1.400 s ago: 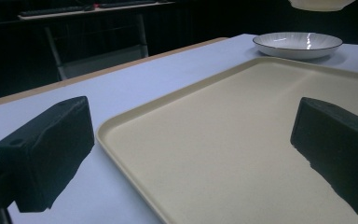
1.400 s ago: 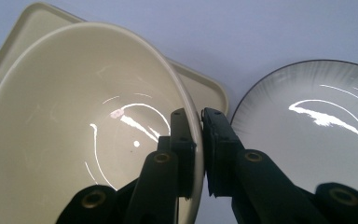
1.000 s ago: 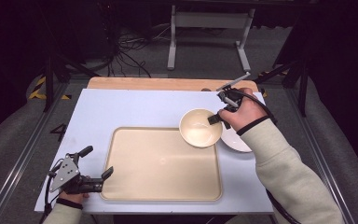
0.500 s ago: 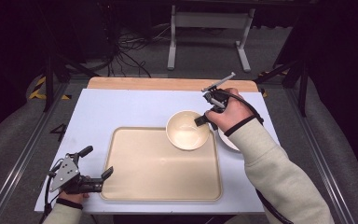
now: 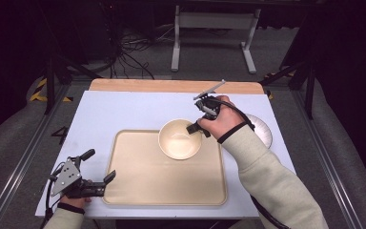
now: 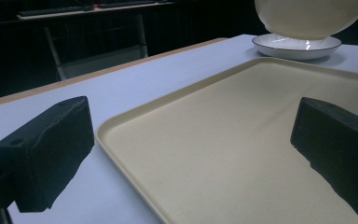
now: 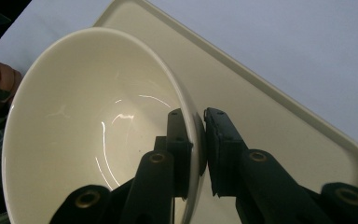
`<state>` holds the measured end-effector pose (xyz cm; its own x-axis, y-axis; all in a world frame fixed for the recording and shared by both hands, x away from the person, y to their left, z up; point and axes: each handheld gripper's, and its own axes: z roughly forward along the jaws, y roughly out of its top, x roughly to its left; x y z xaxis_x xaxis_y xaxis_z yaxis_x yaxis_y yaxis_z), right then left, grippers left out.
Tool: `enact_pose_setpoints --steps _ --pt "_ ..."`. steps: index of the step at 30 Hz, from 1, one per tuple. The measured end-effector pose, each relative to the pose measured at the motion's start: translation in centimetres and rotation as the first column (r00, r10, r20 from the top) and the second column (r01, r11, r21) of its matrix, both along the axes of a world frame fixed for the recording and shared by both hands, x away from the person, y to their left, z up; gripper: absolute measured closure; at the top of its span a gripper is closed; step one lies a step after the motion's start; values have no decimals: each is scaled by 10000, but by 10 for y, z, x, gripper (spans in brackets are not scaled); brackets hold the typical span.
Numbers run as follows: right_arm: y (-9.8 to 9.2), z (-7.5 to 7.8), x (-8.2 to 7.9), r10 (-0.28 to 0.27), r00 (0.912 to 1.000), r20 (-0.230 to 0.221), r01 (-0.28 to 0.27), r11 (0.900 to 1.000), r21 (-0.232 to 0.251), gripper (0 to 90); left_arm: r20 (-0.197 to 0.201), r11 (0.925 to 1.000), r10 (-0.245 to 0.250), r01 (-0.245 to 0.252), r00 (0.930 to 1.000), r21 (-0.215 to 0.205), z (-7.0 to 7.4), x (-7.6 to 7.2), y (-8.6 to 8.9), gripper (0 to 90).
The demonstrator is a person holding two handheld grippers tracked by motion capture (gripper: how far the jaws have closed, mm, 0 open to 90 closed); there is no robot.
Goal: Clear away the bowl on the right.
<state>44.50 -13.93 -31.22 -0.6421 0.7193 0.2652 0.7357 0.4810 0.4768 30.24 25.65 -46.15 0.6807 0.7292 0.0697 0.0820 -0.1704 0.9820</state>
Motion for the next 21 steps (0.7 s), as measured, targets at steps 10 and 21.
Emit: enact_pose_setpoints --steps 10,21 --pt "13 -25 2 481 9988 -13 -481 9988 -95 808 4 10000 0 0 10000 3 0 0 0 2" --pt "26 -52 2 816 9961 -350 -819 9966 -79 807 35 10000 2 -2 10000 11 0 0 0 2"
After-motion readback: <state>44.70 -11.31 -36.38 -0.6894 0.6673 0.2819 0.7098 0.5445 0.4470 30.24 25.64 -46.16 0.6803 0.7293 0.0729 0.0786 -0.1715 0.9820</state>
